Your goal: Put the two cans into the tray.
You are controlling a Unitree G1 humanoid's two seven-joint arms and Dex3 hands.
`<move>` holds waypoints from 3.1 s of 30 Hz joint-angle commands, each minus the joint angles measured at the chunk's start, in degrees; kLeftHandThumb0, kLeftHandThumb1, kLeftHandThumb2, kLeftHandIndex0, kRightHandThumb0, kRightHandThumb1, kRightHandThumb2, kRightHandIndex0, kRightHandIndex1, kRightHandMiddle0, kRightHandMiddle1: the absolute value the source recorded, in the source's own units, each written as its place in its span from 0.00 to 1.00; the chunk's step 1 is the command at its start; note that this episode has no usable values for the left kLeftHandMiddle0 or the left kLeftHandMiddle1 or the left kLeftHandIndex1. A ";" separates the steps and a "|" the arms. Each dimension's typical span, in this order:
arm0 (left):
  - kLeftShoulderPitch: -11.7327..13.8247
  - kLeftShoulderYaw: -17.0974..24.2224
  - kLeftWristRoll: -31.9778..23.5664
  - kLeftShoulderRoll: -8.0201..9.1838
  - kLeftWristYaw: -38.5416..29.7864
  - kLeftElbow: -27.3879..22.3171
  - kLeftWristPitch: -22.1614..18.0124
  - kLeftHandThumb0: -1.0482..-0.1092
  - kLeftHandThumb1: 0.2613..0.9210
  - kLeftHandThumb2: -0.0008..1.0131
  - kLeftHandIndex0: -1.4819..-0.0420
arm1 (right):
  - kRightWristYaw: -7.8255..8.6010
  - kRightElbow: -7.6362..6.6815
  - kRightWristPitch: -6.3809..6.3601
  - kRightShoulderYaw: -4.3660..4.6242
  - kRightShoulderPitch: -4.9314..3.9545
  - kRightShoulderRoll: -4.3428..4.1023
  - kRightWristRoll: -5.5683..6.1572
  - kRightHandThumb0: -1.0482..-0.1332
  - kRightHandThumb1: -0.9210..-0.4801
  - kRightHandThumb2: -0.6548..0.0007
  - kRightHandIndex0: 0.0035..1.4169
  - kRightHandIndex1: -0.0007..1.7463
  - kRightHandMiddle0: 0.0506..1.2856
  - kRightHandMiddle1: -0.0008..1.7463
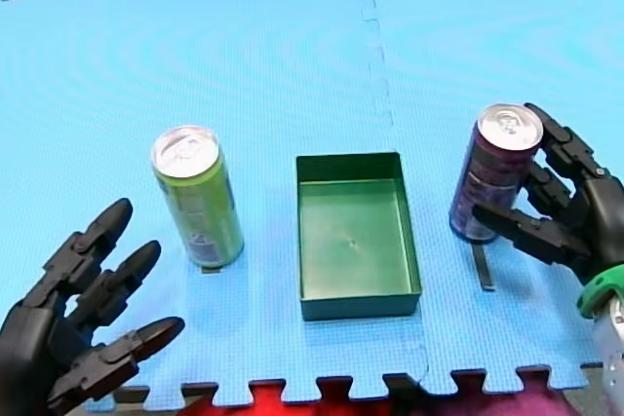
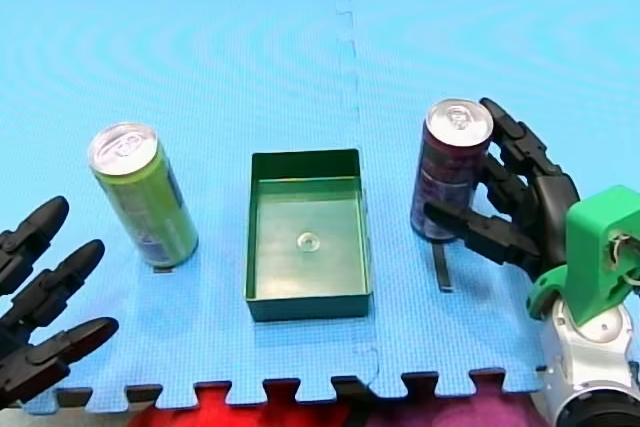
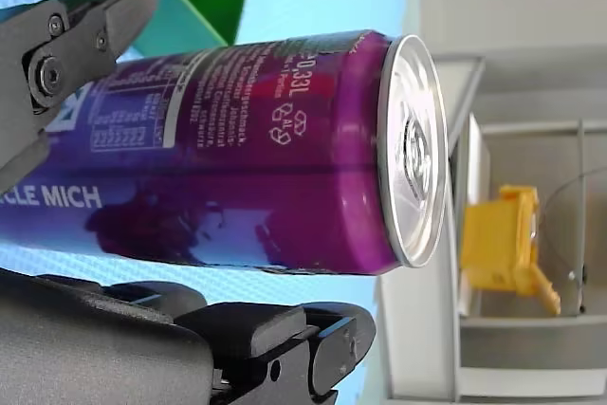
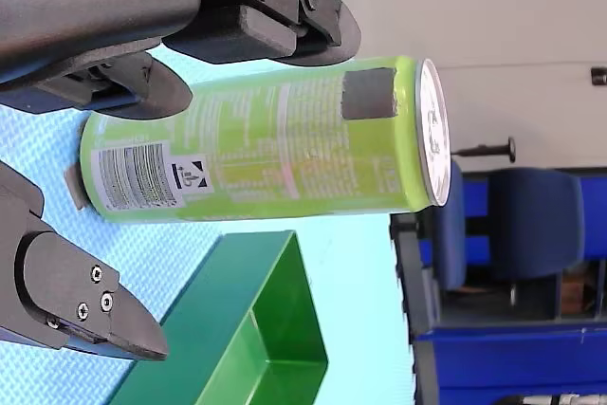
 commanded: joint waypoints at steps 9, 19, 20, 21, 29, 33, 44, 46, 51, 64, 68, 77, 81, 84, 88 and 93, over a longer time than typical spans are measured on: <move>0.10 0.42 -1.56 -0.40 -1.71 -0.20 -0.82 0.05 0.64 0.00 0.83 | 0.61 1.06 -0.14 -0.16 -1.39 0.06 0.14 0.00 0.57 0.99 0.27 0.00 0.26 0.00; 0.68 0.52 -1.44 -0.84 -1.61 -0.97 -1.06 0.06 0.64 0.00 0.83 | 0.99 1.97 0.29 -0.02 -2.31 0.21 -0.10 0.00 0.56 0.99 0.27 0.00 0.25 0.00; 0.66 0.54 -1.46 -0.89 -1.61 -0.95 -1.11 0.06 0.64 0.00 0.83 | 1.00 2.10 0.31 -0.05 -2.36 0.21 -0.10 0.00 0.56 0.99 0.27 0.00 0.25 0.00; 0.64 0.57 -1.47 -0.92 -1.62 -0.93 -1.15 0.06 0.64 0.00 0.83 | 1.01 2.20 0.31 -0.07 -2.40 0.21 -0.10 0.00 0.56 0.99 0.27 0.00 0.25 0.00; 0.68 0.73 -1.55 -0.80 -2.03 -1.14 -1.20 0.08 0.64 0.00 0.83 | 0.89 2.91 0.48 -0.08 -2.86 0.13 -0.32 0.00 0.56 1.00 0.27 0.00 0.25 0.00; 0.75 0.77 -1.55 -0.85 -2.14 -1.32 -1.30 0.08 0.65 0.00 0.83 | 0.69 3.85 0.79 0.08 -3.49 -0.07 -0.79 0.00 0.56 1.00 0.27 0.00 0.25 0.00; 1.13 0.89 -2.02 -0.78 -2.97 -1.73 -1.97 0.09 0.65 0.00 0.83 | 0.29 5.74 0.84 0.45 -4.58 -0.35 -2.13 0.00 0.57 1.00 0.28 0.00 0.25 0.00; 1.15 0.90 -2.28 -0.55 -3.46 -1.90 -2.03 0.09 0.65 0.00 0.83 | 0.24 5.84 0.80 0.43 -4.62 -0.35 -2.23 0.00 0.57 1.00 0.28 0.00 0.25 0.00; 1.26 0.82 -2.94 -0.37 -4.55 -2.59 -2.30 0.09 0.65 0.00 0.84 | 0.31 6.05 0.99 0.29 -4.85 -0.51 -2.35 0.00 0.57 1.00 0.29 0.01 0.25 0.00; 1.88 0.81 -3.08 0.00 -4.74 -4.10 -1.52 0.09 0.65 0.00 0.85 | -10.81 5.65 -2.44 0.20 -4.87 0.67 -4.53 0.78 0.41 0.99 0.93 0.05 0.93 0.03; 2.00 0.84 -3.27 -0.05 -4.69 -4.26 -1.10 0.10 0.65 0.00 0.85 | -14.06 5.71 -4.29 0.33 -4.50 1.13 -5.42 0.79 0.37 0.99 0.98 0.03 0.98 0.01; 1.96 0.91 -3.32 -0.06 -4.54 -3.80 -0.72 0.10 0.65 0.00 0.85 | -14.84 6.12 -5.77 0.81 -4.01 0.64 -6.61 0.78 0.35 0.99 0.97 0.02 0.98 0.00; 1.95 0.90 -3.51 -0.12 -4.51 -3.73 -0.32 0.12 0.65 0.00 0.85 | -14.34 6.25 -6.07 0.50 -4.02 0.57 -6.39 0.78 0.33 0.99 0.97 0.01 0.98 0.00; 2.00 0.90 -3.61 -0.24 -4.44 -3.71 -0.16 0.14 0.65 0.00 0.85 | -14.01 6.24 -6.11 0.21 -4.13 0.60 -6.18 0.78 0.33 0.99 0.97 0.01 0.98 0.00; 2.10 0.88 -3.50 -0.44 -4.27 -3.68 -0.22 0.17 0.64 0.00 0.85 | -13.46 6.06 -5.94 -0.27 -4.51 0.65 -5.64 0.78 0.32 0.99 0.97 0.00 0.97 0.00; 2.15 0.89 -3.49 -0.53 -4.00 -3.66 0.23 0.21 0.63 0.00 0.85 | -12.32 4.00 -5.25 -0.82 -5.59 1.11 -4.14 0.78 0.32 1.00 0.97 0.00 0.97 0.00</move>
